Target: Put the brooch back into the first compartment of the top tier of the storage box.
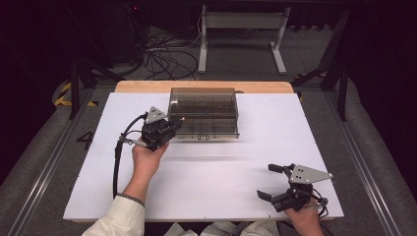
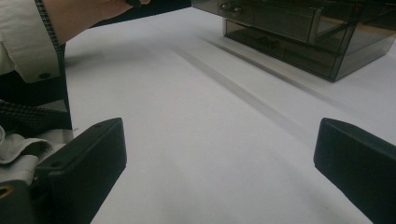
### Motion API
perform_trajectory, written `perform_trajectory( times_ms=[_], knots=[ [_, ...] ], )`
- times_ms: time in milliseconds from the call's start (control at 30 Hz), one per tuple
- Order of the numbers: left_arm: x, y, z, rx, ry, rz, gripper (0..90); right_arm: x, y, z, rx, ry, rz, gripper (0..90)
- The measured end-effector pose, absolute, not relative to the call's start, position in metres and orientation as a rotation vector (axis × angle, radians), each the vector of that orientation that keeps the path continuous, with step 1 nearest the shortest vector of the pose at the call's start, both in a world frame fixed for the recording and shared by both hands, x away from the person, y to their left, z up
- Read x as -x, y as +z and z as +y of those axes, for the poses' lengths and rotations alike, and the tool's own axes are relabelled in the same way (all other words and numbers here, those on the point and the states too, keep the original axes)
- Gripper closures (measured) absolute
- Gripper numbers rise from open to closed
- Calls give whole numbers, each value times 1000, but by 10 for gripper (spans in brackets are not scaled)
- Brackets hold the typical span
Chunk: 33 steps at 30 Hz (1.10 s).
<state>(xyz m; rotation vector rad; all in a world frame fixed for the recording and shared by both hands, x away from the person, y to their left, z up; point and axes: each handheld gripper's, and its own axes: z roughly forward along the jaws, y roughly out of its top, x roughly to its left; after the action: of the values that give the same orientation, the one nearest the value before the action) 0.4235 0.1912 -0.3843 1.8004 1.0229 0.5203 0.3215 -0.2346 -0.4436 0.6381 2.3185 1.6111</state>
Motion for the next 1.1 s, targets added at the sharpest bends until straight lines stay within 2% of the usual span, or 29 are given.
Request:
perform_trajectory(
  times_ms=[1100],
  knots=[
    [-430, -402, 188, -1835, 516, 1053, 808, -321, -444, -234, -630, 1616, 2330, 30]
  ],
)
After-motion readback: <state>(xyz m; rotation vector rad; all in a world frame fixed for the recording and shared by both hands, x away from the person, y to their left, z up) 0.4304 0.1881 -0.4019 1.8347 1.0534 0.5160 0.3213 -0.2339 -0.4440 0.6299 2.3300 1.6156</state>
